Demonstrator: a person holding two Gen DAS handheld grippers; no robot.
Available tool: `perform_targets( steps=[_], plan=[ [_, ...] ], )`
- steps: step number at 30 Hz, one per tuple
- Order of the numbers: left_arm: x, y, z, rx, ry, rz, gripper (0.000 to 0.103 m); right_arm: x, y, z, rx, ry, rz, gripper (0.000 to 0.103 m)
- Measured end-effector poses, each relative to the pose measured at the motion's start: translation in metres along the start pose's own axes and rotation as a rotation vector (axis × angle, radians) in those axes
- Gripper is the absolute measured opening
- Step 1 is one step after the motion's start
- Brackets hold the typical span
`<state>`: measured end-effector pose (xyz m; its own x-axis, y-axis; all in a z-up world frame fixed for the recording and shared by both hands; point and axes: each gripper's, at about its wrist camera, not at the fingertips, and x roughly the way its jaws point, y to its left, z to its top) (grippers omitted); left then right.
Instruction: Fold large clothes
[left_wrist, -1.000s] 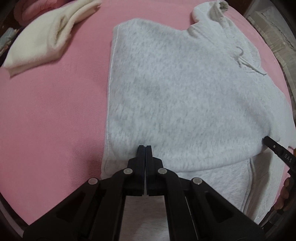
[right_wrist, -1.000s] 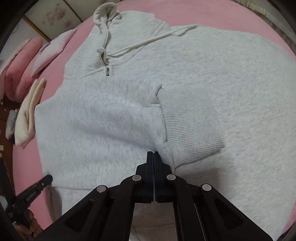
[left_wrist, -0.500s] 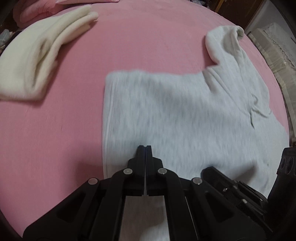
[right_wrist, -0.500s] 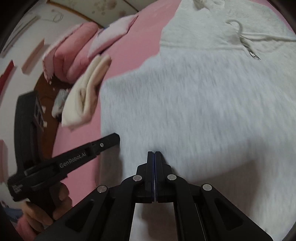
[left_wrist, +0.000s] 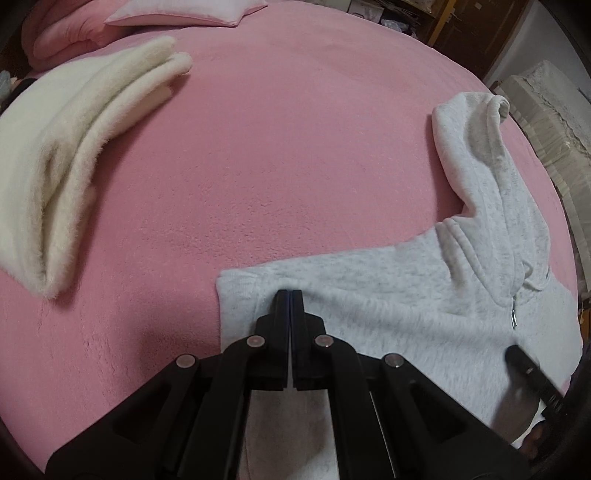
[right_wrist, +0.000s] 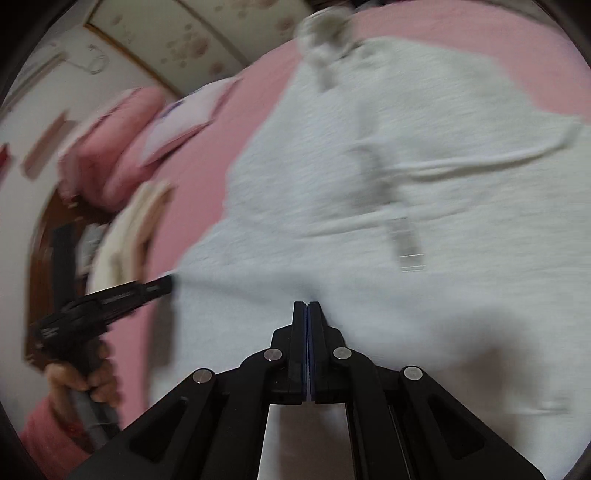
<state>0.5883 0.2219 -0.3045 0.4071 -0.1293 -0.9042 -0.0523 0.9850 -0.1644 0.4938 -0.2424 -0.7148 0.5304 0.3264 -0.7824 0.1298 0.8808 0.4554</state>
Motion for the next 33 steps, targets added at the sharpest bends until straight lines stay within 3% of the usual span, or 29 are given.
perform_targets(
  steps=[2,4,7,10,11,13,15,17,20,23,28,29,32,33],
  plan=[
    [0.000,-0.001,-0.002,0.003,-0.005,0.003,0.000,-0.028,-0.039,-0.006,0.069,-0.022,-0.040,0.000],
    [0.000,-0.001,-0.002,-0.015,-0.006,0.002,0.000,-0.048,-0.069,-0.009,0.097,-0.054,-0.139,0.000],
    [-0.007,-0.002,-0.011,-0.038,-0.013,0.014,0.000,-0.068,-0.090,-0.014,0.119,-0.072,-0.173,0.000],
    [-0.022,-0.012,-0.018,0.000,-0.034,0.028,0.000,-0.072,-0.073,-0.019,0.081,-0.086,-0.242,0.000],
    [-0.027,-0.015,-0.019,0.006,-0.030,0.031,0.000,-0.056,-0.046,-0.022,0.090,-0.082,-0.238,0.000],
    [-0.040,-0.019,-0.023,0.004,-0.010,0.033,0.000,-0.070,-0.045,-0.027,0.114,-0.062,-0.182,0.000],
    [-0.057,-0.024,-0.035,-0.006,0.005,0.035,0.000,-0.074,-0.017,-0.037,0.119,-0.059,-0.150,0.000],
    [-0.074,-0.029,-0.050,-0.002,0.021,0.027,0.000,-0.089,-0.001,-0.051,0.110,-0.054,-0.150,0.000],
    [-0.097,-0.036,-0.079,0.024,0.063,0.010,0.000,-0.079,0.064,-0.073,0.088,-0.022,-0.190,0.000],
    [-0.117,-0.048,-0.118,0.094,0.142,0.011,0.000,-0.087,0.099,-0.103,0.061,0.019,-0.220,0.001],
    [-0.154,-0.062,-0.175,0.167,0.252,0.018,0.000,-0.106,0.113,-0.159,0.192,0.150,-0.179,0.002],
    [-0.159,-0.062,-0.184,0.167,0.259,0.013,0.000,-0.110,0.118,-0.169,0.211,0.171,-0.155,0.007],
    [-0.174,-0.064,-0.213,0.157,0.269,0.022,0.000,-0.122,0.130,-0.190,0.196,0.197,-0.108,0.038],
    [-0.178,-0.064,-0.224,0.121,0.274,0.035,0.000,-0.128,0.135,-0.197,0.186,0.195,-0.093,0.041]
  ],
)
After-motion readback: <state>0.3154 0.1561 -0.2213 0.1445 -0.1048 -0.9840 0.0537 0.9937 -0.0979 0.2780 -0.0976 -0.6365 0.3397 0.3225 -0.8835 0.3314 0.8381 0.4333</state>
